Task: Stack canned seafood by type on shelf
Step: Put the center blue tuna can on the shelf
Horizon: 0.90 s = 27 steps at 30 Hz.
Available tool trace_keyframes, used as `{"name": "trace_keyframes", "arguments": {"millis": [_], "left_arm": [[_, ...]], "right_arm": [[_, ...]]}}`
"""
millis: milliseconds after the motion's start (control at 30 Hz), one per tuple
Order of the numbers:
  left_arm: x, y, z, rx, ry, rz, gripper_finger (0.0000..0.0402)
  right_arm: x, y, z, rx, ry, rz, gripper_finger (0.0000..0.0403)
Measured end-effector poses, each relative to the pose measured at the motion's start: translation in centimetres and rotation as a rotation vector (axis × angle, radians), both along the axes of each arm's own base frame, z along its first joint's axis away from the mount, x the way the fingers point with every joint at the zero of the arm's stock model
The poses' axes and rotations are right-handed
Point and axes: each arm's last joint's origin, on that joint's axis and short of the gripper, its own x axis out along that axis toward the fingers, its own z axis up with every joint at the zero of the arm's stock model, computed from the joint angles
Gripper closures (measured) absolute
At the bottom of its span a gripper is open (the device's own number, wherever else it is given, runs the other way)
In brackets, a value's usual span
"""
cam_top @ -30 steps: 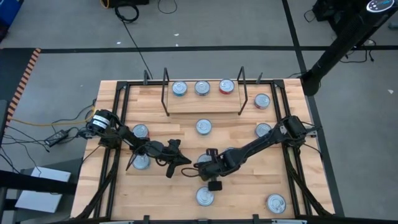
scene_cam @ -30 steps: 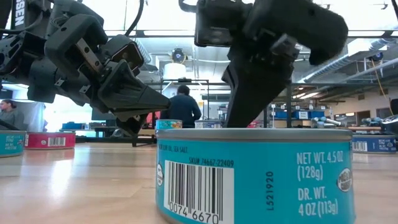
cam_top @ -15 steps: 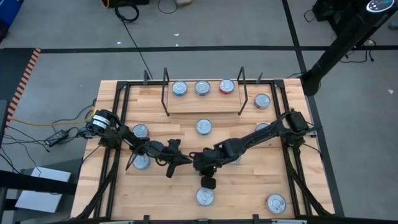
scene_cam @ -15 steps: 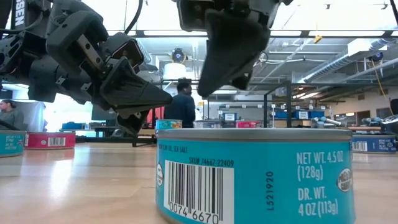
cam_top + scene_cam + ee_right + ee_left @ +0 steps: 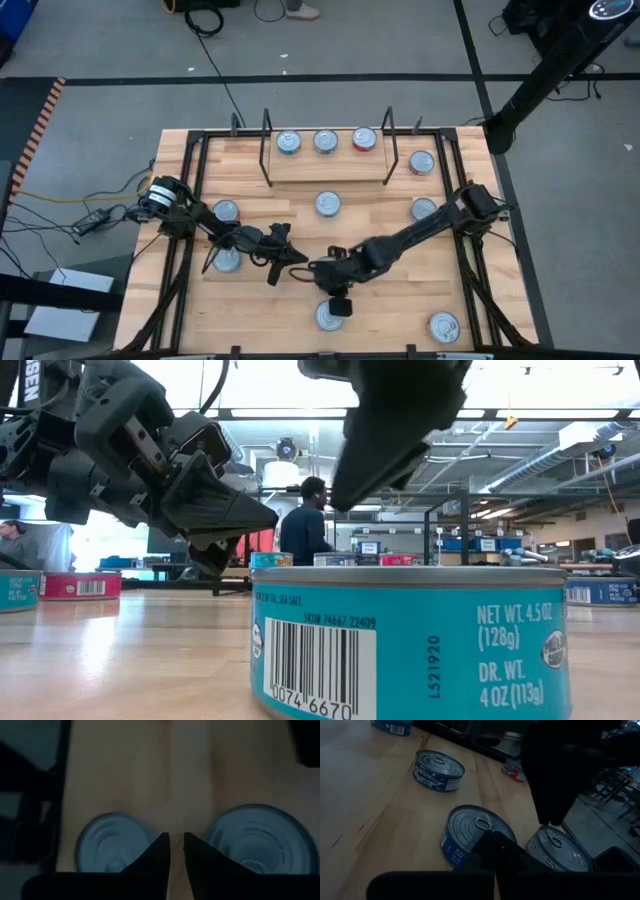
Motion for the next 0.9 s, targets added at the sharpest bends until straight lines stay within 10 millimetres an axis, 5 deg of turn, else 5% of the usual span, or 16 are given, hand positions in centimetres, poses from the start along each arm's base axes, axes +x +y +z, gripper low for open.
{"name": "trace_keyframes", "arguments": {"millis": [300,900], "left_arm": [[-0.2,0.0,-0.4,0.013,0.041,0.000,0.0401],[-0.2,0.1,-0.5,0.018,0.045,-0.001,0.0401]], "right_arm": [[1.7,0.6,-1.1,-0.090,0.042,-0.096,0.0336],[1.6,0.9,-2.5,-0.121,0.098,-0.193,0.0335]]}}
